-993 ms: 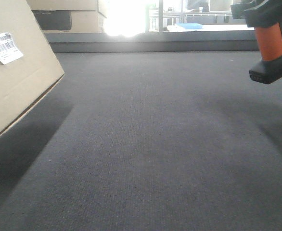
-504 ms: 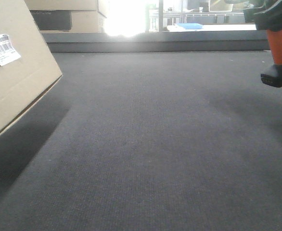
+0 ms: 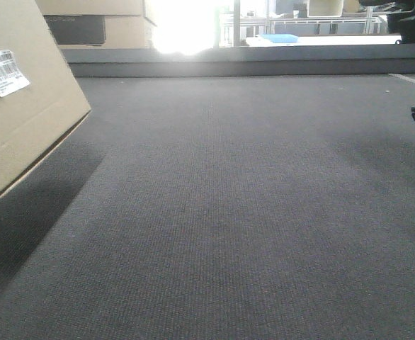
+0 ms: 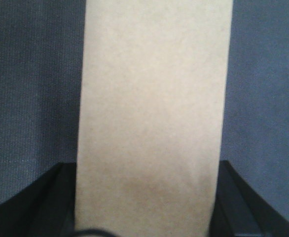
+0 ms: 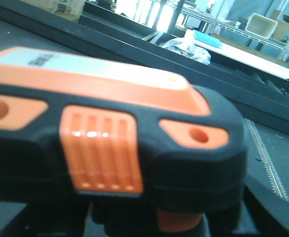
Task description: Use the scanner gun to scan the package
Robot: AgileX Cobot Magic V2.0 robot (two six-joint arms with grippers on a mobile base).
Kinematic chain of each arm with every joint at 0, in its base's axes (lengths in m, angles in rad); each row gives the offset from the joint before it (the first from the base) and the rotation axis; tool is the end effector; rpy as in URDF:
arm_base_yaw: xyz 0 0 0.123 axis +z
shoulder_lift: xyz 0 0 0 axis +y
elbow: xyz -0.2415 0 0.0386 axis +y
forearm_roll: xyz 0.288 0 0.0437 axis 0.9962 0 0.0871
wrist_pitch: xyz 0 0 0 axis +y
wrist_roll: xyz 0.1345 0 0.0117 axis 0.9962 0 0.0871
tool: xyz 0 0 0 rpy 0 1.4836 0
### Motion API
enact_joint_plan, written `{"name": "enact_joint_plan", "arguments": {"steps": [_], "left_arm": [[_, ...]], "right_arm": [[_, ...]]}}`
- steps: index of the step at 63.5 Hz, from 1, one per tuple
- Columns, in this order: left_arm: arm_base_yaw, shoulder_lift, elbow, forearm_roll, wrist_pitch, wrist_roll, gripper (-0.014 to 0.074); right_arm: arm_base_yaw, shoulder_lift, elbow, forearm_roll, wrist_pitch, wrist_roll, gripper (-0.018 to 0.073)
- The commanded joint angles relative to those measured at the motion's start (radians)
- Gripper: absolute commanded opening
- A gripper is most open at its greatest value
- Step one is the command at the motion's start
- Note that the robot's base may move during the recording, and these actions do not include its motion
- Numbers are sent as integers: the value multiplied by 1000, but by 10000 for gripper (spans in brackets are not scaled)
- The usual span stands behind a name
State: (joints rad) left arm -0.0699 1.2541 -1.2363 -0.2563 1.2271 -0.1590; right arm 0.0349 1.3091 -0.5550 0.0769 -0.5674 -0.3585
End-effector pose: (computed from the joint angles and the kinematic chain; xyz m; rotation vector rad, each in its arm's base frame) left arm 0.3011 -0.0534 0.2835 -0.1708 2.7268 -0.4193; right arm 0.3488 0.0066 0.1873 -0.2432 1.6589 -0.2298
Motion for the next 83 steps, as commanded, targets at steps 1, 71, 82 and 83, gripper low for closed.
{"name": "enact_joint_plan", "arguments": {"steps": [1,71,82,83], "left_arm": [[2,-6,-4,-8,-6,2,285],[2,-6,-4,-8,-6,2,285],[2,-6,-4,-8,-6,2,285],[2,-6,-4,-8,-6,2,285]], "right_arm": [[-3,-5,-14,-3,-77,-9,185],[-1,-102,75,86,-45,373,185],[-1,-130,188,86,-148,373,185],[-1,-132,197,86,-159,373,185]]}}
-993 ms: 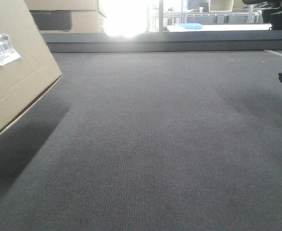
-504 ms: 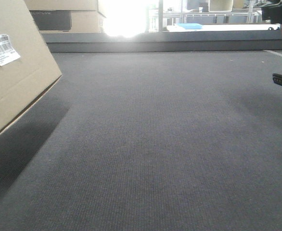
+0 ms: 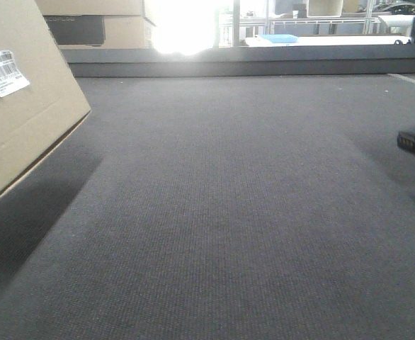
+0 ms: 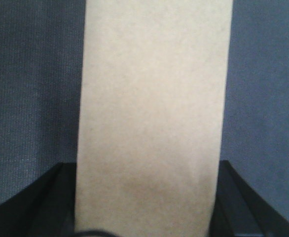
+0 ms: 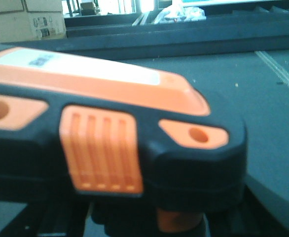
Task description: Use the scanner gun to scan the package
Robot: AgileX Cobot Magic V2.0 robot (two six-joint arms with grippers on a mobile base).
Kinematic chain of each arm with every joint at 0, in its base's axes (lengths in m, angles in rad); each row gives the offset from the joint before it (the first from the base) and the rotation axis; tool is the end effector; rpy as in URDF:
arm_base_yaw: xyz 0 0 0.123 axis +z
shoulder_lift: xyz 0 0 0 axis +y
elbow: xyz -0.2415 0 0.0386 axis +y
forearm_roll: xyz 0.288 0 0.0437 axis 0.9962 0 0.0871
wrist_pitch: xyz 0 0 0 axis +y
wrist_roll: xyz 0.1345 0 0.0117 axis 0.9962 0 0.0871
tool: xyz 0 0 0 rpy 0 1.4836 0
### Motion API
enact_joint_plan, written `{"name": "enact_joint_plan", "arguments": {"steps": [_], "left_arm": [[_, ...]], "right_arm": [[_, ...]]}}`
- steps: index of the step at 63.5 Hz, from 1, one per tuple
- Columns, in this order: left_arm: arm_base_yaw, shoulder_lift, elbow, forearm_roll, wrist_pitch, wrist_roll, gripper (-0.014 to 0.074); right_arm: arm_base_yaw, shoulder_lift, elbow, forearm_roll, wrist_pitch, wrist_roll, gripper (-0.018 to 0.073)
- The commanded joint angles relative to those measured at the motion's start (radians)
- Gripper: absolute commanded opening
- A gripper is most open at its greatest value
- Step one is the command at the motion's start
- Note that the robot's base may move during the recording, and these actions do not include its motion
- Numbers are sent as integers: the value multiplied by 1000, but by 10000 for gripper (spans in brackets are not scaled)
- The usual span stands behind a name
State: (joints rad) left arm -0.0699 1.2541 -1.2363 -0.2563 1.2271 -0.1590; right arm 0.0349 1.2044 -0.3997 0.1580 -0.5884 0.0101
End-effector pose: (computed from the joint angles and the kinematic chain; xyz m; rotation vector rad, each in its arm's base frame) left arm 0.3011 -0.0534 0.2835 -0.1708 2.7268 -0.4193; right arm 0.3142 -0.0008 0.1669 0.1561 1.6983 0.0571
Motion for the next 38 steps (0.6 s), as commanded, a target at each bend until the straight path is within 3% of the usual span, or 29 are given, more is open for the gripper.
{"name": "enact_joint_plan", "arguments": {"steps": [1,9,20,31,38], "left_arm": [[2,-6,-4,-8,-6,2,285],[2,-6,-4,-8,-6,2,285],[2,-6,-4,-8,-6,2,285],[2,-6,-4,-8,-6,2,285],[2,-6,-4,-8,-6,2,285]], "right_arm": [[-1,-27,49,4,-150,4,185],[-1,-27,94,4,-271,4,185],[-1,-27,100,6,-295,9,184],[-1,-23,113,110,-317,10,184],[-1,-8,123,112,-337,10,184]]}}
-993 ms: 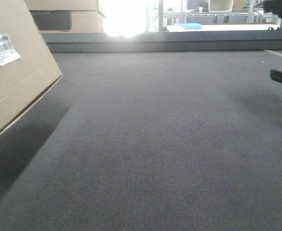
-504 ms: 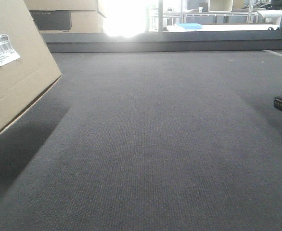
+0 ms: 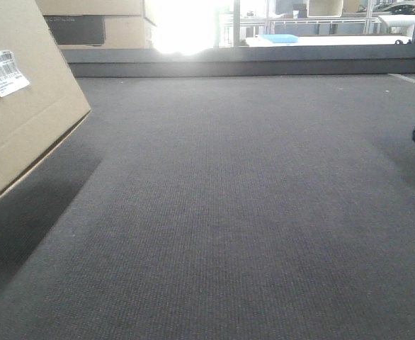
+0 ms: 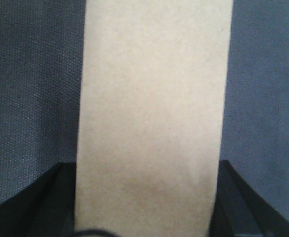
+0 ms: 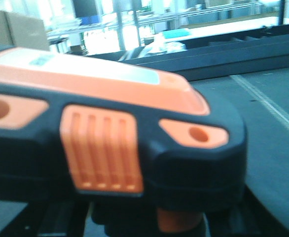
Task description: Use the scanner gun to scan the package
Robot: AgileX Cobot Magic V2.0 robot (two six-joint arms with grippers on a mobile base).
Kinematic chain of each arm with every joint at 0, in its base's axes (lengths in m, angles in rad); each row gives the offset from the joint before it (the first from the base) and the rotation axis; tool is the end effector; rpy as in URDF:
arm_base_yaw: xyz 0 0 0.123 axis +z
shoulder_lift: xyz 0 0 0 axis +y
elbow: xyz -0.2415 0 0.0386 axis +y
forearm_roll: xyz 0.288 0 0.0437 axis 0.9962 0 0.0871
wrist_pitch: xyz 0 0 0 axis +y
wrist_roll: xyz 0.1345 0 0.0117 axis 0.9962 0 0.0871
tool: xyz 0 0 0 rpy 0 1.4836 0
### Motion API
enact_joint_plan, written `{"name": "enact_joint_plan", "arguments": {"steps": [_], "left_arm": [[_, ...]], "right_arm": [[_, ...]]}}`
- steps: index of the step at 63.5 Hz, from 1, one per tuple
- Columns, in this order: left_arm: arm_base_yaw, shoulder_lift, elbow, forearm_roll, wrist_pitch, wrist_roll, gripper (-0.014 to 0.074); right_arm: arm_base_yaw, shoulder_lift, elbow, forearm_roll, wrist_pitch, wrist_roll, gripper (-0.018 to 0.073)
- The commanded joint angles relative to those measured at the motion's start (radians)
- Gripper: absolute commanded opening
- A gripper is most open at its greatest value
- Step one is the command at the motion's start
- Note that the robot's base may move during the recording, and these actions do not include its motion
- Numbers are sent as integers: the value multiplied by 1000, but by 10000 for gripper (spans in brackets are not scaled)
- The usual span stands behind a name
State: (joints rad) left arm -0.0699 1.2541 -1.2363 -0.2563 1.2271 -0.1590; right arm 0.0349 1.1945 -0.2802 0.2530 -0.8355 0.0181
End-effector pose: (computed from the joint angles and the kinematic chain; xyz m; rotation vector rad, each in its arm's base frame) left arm 0.3011 -0.0534 0.2835 -0.1708 2.7268 -0.4193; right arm 0.2909 -0.0149 0.1592 0.2672 1.5557 0.0286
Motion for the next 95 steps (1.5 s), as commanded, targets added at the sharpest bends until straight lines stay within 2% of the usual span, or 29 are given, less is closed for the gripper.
{"name": "enact_joint_plan", "arguments": {"steps": [1,10,17,29,67,82,95], "left_arm": [[2,-6,-4,-8,-6,2,285],[2,-6,-4,-8,-6,2,285],[2,-6,-4,-8,-6,2,285],[2,-6,-4,-8,-6,2,285],[2,-6,-4,-8,-6,2,285],[2,-6,-4,-8,-6,2,285],[2,-6,-4,-10,-6,2,285]], "right_arm": [[-1,10,6,13,-87,2,184],[-1,34,37,6,-170,2,184],[-1,45,45,0,-163,2,184],[-1,94,49,-63,-177,2,184],[-1,185,49,-63,-271,2,188],[-1,185,49,-63,-279,2,395],[-1,185,49,-63,-279,2,403]]}}
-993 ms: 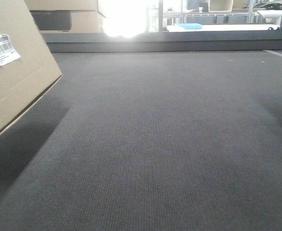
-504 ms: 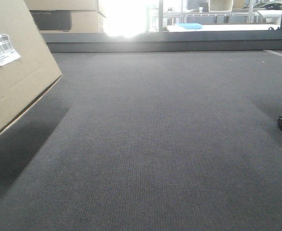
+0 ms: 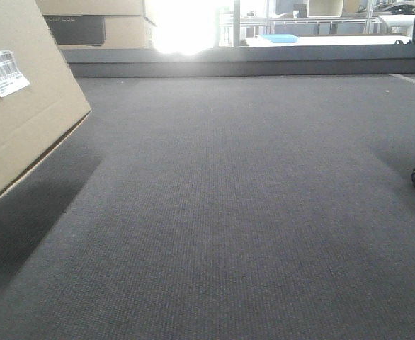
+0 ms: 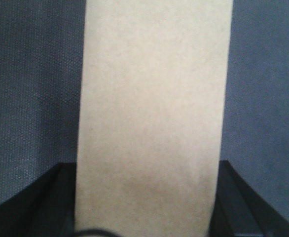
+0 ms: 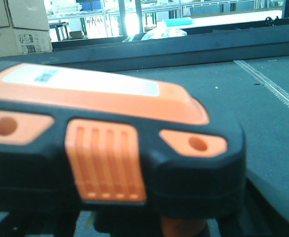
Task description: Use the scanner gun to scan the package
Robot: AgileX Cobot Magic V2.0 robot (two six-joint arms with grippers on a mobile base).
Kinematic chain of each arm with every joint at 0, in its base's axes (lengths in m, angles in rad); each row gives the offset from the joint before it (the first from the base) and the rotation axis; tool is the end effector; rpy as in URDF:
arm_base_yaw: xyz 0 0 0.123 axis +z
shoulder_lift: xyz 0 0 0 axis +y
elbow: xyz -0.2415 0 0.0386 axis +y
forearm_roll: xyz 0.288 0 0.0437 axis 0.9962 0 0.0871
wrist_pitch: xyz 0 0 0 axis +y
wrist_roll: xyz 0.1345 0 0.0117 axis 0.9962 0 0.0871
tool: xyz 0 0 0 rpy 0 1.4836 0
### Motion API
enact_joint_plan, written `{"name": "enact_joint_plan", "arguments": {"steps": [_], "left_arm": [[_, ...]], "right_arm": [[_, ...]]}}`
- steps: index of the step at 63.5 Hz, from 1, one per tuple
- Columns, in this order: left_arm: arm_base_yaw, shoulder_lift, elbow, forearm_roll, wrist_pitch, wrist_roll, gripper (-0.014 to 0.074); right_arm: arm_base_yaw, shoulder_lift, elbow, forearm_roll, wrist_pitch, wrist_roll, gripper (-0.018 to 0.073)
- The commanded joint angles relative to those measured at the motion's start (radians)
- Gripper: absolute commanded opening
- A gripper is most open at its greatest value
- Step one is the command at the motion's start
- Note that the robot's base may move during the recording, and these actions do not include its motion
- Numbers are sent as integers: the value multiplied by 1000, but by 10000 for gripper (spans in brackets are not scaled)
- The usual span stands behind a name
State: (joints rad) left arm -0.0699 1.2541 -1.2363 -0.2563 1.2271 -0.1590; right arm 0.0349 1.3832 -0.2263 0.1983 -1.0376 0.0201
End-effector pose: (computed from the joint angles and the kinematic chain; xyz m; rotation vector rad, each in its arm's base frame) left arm 0.3011 -0.0534 0.2835 -0.1708 2.7268 -0.4193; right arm 0.2823 -0.0131 0.1159 0.2014 1.5984 -0.0161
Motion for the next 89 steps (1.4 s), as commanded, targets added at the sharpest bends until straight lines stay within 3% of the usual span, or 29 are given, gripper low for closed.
{"name": "enact_joint_plan", "arguments": {"steps": [1,35,55,89], "left_arm": [[2,-6,-4,-10,-6,2,285],[2,-6,-4,-10,-6,2,285],[2,-6,-4,-10,-6,2,285],[2,-6,-4,-10,-6,2,285]], "right_arm": [[-1,-4,-4,-8,-76,0,403],[-1,-4,-4,-6,12,0,410],[-1,-4,-4,-6,90,0,565],[-1,-41,105,-11,58,0,561]]}}
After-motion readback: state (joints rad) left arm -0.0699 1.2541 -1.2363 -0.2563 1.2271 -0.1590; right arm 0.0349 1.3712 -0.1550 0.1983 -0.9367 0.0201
